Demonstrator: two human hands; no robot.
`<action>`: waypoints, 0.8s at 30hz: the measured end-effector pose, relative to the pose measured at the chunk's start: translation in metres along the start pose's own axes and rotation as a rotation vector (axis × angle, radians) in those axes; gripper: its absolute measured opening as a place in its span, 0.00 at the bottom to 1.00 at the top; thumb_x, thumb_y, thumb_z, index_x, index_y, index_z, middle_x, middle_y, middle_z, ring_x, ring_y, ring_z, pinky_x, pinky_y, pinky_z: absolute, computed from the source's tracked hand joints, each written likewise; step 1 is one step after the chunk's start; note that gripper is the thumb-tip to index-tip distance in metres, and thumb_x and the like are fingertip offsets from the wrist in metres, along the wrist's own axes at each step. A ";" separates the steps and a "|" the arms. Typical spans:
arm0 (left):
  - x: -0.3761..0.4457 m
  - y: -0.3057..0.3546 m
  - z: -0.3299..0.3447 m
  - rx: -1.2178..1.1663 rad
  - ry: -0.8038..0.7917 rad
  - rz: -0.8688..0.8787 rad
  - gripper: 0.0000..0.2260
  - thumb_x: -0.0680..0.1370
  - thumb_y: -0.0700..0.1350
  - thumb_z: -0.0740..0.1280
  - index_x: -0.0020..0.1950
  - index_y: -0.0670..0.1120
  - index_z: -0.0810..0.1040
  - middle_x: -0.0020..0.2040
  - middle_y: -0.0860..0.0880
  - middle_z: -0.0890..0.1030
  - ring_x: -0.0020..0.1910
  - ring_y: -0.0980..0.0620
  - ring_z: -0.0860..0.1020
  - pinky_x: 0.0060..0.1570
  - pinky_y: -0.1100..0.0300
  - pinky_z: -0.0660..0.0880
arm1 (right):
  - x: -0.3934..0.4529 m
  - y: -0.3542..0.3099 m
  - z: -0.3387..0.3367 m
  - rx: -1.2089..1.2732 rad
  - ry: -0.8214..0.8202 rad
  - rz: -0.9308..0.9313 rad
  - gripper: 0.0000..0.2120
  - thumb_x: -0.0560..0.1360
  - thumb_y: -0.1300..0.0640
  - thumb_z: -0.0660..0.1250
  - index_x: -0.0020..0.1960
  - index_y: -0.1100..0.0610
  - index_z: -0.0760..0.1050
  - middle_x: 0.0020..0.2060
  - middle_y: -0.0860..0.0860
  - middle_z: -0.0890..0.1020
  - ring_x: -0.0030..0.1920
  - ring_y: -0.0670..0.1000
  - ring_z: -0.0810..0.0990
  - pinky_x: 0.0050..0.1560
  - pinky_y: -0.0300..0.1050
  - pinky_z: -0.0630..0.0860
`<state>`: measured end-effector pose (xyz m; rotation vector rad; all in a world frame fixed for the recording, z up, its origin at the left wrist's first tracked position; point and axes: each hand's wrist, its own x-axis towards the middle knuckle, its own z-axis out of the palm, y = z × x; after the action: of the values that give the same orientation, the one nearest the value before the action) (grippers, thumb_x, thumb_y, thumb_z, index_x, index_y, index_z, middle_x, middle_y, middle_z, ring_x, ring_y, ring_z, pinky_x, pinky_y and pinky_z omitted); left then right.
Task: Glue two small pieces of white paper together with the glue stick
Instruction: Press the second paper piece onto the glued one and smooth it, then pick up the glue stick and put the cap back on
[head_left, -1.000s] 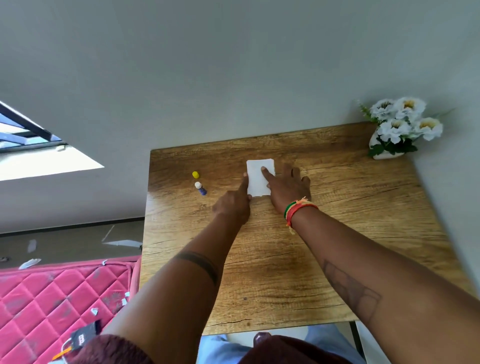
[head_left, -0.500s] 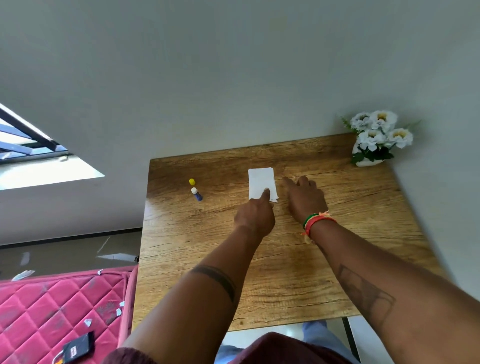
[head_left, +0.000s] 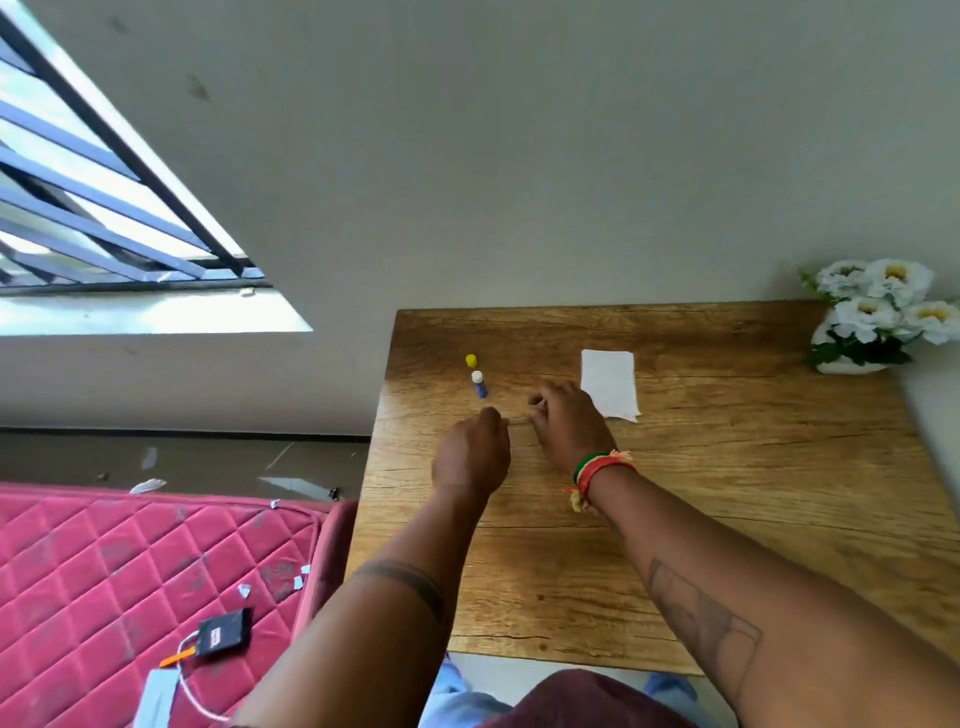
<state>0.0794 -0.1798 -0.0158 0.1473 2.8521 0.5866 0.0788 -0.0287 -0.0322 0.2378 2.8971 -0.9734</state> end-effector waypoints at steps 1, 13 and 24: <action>0.001 -0.010 -0.001 -0.008 0.003 -0.021 0.14 0.85 0.53 0.56 0.59 0.48 0.78 0.49 0.45 0.84 0.45 0.44 0.82 0.42 0.50 0.80 | 0.003 -0.009 0.006 0.009 -0.007 -0.007 0.11 0.79 0.51 0.67 0.59 0.54 0.79 0.58 0.54 0.79 0.58 0.56 0.78 0.56 0.52 0.78; 0.050 -0.050 -0.008 -0.180 0.080 -0.089 0.11 0.84 0.50 0.60 0.59 0.49 0.80 0.52 0.46 0.85 0.47 0.46 0.82 0.38 0.55 0.75 | 0.051 -0.051 0.053 0.150 0.013 0.099 0.13 0.76 0.53 0.73 0.59 0.52 0.79 0.56 0.55 0.80 0.57 0.58 0.79 0.50 0.48 0.77; 0.089 0.014 -0.056 -0.633 0.098 -0.026 0.14 0.80 0.55 0.69 0.62 0.52 0.84 0.55 0.54 0.86 0.55 0.54 0.82 0.49 0.61 0.75 | 0.076 -0.057 -0.037 0.320 0.060 0.038 0.10 0.79 0.53 0.67 0.59 0.54 0.79 0.51 0.52 0.86 0.51 0.54 0.84 0.52 0.51 0.80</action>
<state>-0.0196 -0.1753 0.0224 -0.0292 2.5934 1.4768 -0.0065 -0.0420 0.0221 0.3449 2.7620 -1.4446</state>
